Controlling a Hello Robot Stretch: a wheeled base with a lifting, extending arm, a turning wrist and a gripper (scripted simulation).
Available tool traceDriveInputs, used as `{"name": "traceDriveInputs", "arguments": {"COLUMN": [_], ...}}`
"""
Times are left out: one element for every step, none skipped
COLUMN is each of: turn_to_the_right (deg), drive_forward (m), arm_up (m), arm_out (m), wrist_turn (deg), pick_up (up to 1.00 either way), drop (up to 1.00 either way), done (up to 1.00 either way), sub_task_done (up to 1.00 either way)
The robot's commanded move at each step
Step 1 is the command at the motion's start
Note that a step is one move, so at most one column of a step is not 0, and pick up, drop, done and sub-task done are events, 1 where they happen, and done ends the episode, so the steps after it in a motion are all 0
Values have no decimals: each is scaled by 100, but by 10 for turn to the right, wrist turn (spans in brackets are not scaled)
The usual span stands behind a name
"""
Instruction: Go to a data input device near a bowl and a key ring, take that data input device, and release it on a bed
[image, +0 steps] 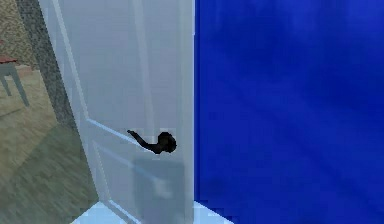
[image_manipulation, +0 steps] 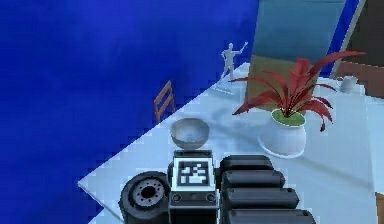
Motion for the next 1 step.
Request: {"name": "traceDriveInputs", "arguments": {"turn_to_the_right": [450], "drive_forward": [0], "arm_up": [0], "arm_out": [0], "wrist_turn": [0], "pick_up": [0], "drop": [0], "done": [0], "sub_task_done": [0]}}
